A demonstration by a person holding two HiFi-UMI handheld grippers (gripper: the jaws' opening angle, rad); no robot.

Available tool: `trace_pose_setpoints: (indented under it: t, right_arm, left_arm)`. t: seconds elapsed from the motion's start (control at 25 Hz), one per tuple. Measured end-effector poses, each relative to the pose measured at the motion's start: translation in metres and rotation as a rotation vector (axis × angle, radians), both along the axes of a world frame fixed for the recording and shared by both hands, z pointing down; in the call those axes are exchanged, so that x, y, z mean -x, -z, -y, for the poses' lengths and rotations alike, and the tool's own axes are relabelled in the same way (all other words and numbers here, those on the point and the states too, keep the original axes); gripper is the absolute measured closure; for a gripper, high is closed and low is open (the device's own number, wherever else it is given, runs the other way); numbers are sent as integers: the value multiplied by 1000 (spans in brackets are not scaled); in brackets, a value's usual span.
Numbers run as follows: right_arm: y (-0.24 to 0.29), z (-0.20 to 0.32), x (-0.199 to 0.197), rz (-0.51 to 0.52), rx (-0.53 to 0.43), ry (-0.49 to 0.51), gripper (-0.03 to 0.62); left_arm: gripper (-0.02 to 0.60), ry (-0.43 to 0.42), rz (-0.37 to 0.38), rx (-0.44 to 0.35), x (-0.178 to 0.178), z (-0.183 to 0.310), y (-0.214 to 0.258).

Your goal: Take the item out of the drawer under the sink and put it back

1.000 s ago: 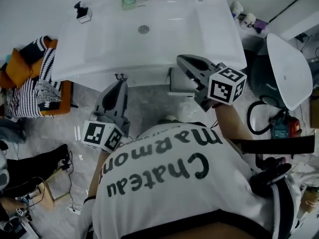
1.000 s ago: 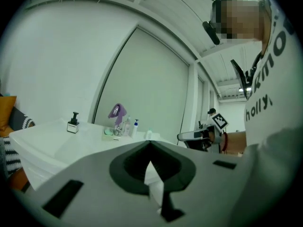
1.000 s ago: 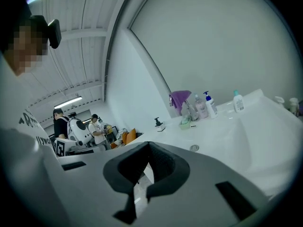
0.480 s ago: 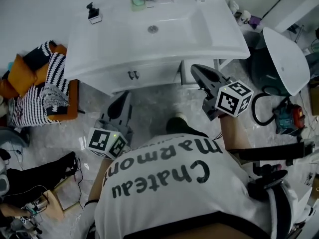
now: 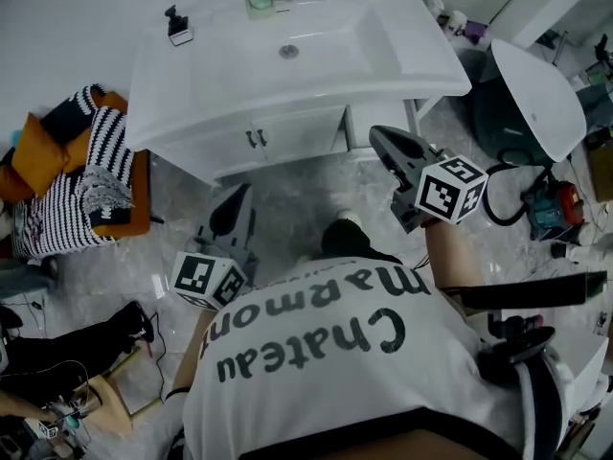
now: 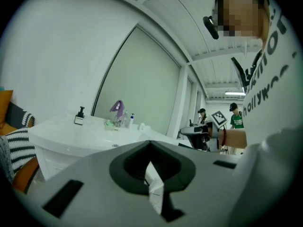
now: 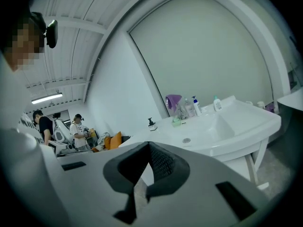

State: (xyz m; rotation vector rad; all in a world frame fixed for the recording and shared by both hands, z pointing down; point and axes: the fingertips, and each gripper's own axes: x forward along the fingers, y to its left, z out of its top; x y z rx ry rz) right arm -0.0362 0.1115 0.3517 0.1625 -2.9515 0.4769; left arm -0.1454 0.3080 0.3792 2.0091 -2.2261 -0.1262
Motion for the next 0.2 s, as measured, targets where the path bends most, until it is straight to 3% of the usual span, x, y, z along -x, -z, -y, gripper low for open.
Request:
trace_pose_setpoints:
  t: [0.2]
  right_arm:
    - [4,-3,-4,-5,-9,-5,585]
  left_arm:
    - [572,-4,1,-4,-2,-2,2]
